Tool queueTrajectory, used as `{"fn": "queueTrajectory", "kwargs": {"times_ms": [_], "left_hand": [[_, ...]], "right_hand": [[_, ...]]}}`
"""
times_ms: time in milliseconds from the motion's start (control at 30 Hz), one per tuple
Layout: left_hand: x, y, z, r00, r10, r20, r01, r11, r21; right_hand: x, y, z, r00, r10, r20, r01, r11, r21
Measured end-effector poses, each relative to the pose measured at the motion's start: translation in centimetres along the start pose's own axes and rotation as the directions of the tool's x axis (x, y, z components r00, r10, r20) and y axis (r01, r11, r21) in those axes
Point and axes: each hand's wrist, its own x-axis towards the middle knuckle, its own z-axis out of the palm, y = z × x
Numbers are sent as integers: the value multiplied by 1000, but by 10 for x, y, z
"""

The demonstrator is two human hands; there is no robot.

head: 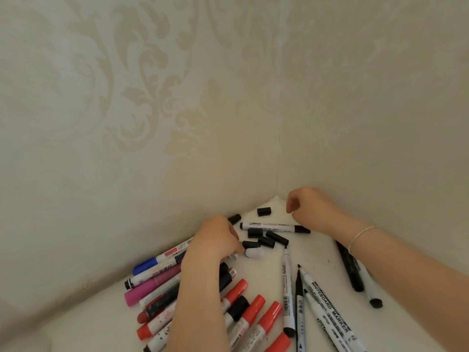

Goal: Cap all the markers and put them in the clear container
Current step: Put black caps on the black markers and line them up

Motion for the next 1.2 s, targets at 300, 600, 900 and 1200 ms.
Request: {"fn": "queueTrajectory", "kwargs": {"times_ms": [300,600,900,1200], "left_hand": [[1,0,1,1000,-21,12,21,1000,5],[-3,0,-2,1000,-7,-17,7,1000,5],[-3,1,-3,996,92,-1,-92,994,-60],[0,6,9,990,132,47,-129,990,-62]], "right_hand": [[-23,-35,-30,808,199,555,-38,957,-288],[-46,-26,-15,581,419,698,-82,883,-462],[-45,-16,-14,761,336,555,-158,926,-344],[-34,-11,-31,904,26,426,-212,893,396]]}}
